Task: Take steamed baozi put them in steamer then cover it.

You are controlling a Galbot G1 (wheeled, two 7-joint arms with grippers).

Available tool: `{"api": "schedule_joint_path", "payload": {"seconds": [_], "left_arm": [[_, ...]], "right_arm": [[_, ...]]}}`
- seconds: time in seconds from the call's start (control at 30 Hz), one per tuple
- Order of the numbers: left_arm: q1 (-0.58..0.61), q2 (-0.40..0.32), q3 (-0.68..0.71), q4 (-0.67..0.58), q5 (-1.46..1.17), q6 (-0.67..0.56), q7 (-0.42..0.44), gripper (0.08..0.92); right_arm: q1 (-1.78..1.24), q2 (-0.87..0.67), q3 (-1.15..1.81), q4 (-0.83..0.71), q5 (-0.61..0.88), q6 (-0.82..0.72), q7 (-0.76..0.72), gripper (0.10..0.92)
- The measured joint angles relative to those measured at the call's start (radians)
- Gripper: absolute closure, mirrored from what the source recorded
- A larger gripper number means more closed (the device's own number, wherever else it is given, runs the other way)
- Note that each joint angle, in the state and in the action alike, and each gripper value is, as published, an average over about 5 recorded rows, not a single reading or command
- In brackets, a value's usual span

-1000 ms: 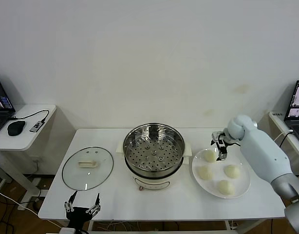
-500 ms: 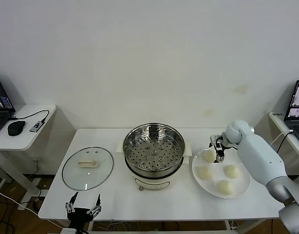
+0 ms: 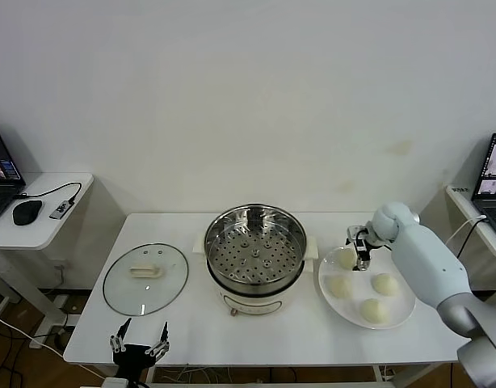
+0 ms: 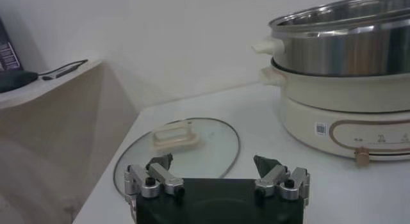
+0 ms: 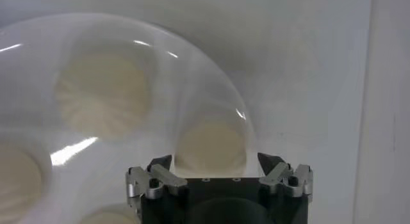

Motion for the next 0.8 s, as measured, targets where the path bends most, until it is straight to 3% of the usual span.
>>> {"api": "schedule_joint_path", "payload": {"seconds": [0.17,0.47,0.8], "left_arm": [[-0.001,0.0,0.001,0.001,0.0,0.0,0.0,0.177],[0.0,-0.001,0.003,-0.001,0.001,0.0,0.0,0.177],[-0.006,0.0,0.011,-0.007,0.005,0.001,0.0,0.177]], "right_arm": [[-0.003,-0.003,0.001,-0.001,-0.001,-0.004,0.003,0.418],[-0.005,-0.008,0.01,0.0,0.008,-0.007,0.01,0.482],[0.04,-0.066,-0.029,0.082,0.095,-0.034,-0.031,0.491]]}}
